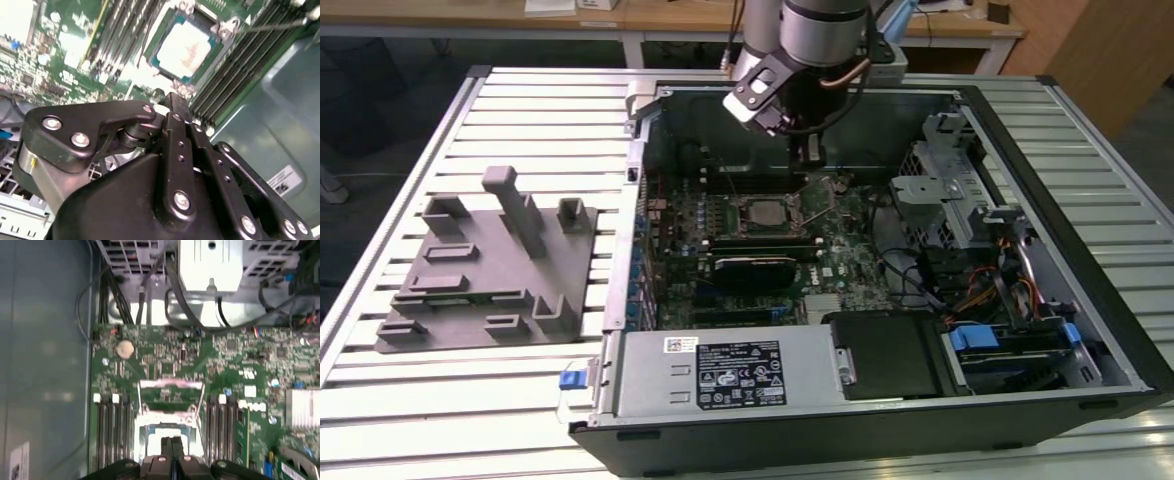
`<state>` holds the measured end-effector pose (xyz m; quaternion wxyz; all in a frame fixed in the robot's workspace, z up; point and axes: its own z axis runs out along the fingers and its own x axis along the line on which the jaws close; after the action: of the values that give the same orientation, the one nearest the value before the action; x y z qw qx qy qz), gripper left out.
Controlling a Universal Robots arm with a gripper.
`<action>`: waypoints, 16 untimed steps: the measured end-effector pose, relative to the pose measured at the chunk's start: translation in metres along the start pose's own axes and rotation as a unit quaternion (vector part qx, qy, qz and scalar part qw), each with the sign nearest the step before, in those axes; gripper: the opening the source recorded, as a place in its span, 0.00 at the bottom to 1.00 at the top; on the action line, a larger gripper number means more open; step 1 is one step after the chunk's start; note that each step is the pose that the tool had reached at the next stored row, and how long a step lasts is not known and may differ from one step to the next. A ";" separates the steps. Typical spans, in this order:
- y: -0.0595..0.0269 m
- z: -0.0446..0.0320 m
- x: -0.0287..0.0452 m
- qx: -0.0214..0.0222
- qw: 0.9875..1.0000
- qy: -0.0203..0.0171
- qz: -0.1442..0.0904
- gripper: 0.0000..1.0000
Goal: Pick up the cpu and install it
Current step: 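Close the cpu cover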
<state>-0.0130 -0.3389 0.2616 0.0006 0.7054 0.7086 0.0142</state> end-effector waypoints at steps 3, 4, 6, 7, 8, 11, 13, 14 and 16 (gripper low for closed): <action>0.0129 0.0004 0.0000 0.001 1.000 0.002 0.000 0.11; 0.0156 0.0004 -0.0001 0.002 1.000 0.002 0.000 0.11; 0.0167 0.0004 -0.0001 0.002 1.000 0.002 0.000 0.11; 0.0167 0.0004 -0.0001 0.002 1.000 0.002 0.000 0.11; 0.0168 0.0004 -0.0001 0.002 1.000 0.002 0.000 0.11; 0.0232 0.0006 -0.0001 0.002 1.000 0.002 0.000 0.11; 0.0311 0.0008 -0.0002 0.002 1.000 0.003 -0.001 0.11; 0.0345 0.0008 -0.0002 0.002 1.000 0.003 -0.001 0.11; 0.0407 0.0010 -0.0002 0.002 1.000 0.003 -0.002 0.11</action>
<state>0.0277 -0.3389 0.2615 -0.0025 0.7037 0.7103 0.0149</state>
